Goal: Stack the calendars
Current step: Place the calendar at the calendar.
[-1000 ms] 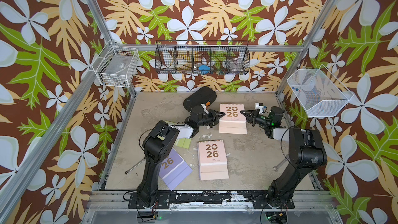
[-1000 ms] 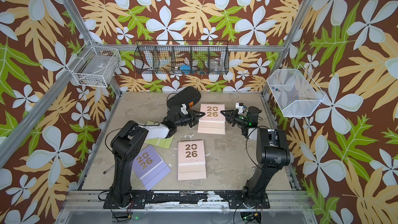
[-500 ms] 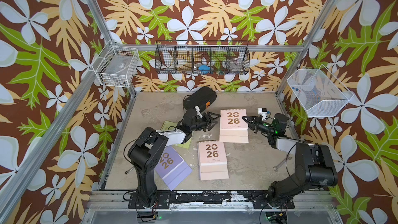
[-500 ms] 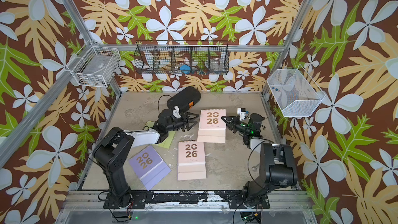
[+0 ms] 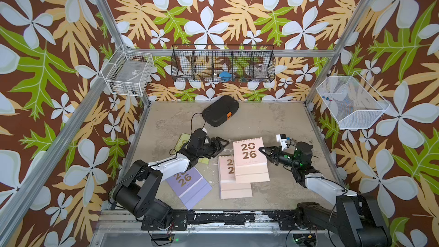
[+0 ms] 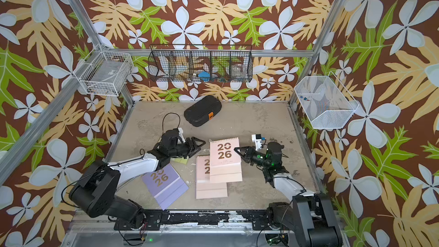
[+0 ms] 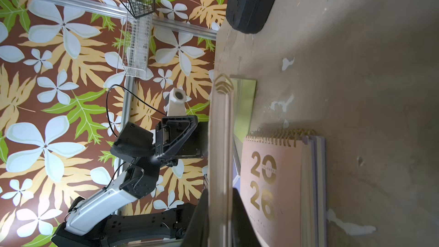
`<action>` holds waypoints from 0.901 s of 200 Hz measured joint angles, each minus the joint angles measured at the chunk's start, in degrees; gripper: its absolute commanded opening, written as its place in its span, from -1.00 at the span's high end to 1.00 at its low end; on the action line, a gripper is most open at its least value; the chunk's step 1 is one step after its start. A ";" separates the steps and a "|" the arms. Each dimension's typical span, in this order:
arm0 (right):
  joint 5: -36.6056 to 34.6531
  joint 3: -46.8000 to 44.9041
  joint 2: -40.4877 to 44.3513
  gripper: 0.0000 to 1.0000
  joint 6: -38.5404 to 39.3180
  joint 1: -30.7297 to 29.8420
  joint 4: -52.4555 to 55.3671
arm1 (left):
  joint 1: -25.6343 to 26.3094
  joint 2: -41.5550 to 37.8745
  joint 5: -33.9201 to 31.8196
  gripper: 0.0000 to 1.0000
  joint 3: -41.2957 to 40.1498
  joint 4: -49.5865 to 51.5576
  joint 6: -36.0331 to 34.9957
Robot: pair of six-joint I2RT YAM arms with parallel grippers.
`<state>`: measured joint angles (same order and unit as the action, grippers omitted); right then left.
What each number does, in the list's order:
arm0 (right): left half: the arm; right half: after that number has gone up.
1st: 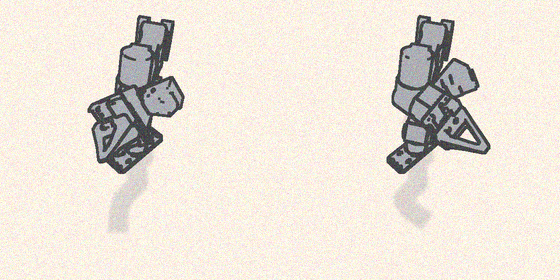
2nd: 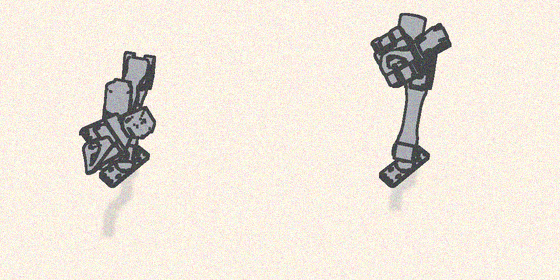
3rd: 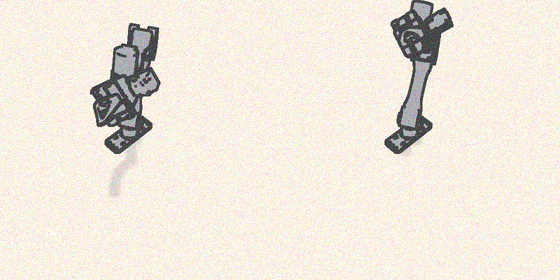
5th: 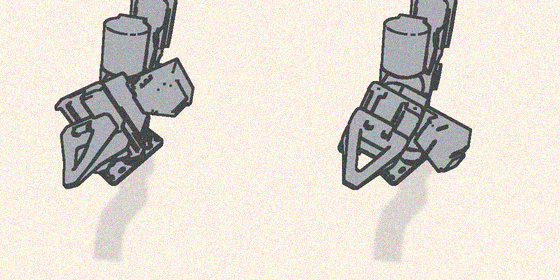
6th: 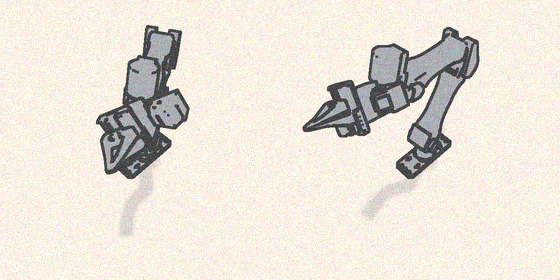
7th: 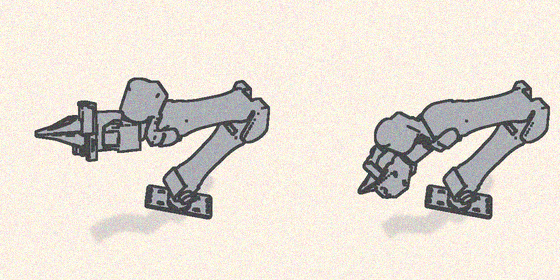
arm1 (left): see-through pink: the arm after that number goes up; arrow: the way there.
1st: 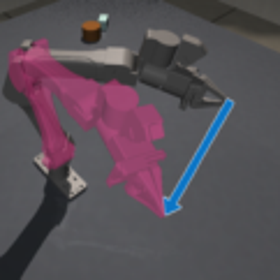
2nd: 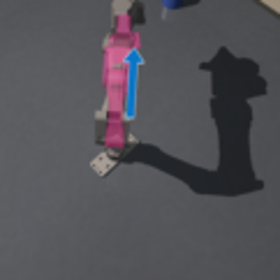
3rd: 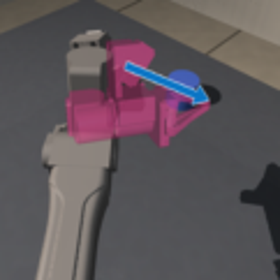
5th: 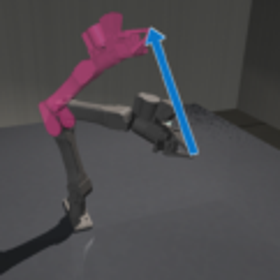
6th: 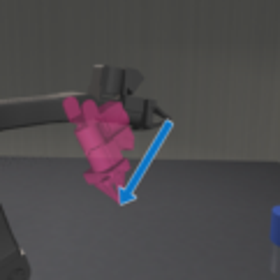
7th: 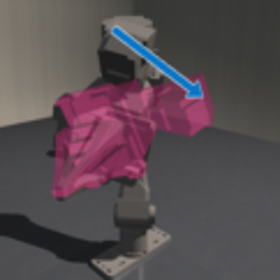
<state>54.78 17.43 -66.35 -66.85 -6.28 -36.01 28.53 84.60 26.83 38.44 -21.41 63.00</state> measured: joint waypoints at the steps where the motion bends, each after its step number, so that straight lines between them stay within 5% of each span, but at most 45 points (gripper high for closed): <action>1: -0.11 -0.09 0.07 0.79 -0.07 -0.17 0.00 | -0.04 -0.11 0.00 -0.28 -0.13 0.11 -0.09; 99: -11.32 -3.85 -2.86 0.79 -3.58 -15.06 -7.48 | -2.91 -5.92 -0.63 -0.31 -11.78 4.55 -3.50; 180: -15.78 -4.79 -9.42 0.80 -6.32 -18.49 -14.58 | -3.26 -5.73 1.09 -0.32 -15.63 -2.45 1.38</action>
<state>39.00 12.64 -75.77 -73.17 -24.77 -50.59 25.28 78.87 27.92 22.81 -23.86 64.38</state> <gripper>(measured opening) 0.147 0.667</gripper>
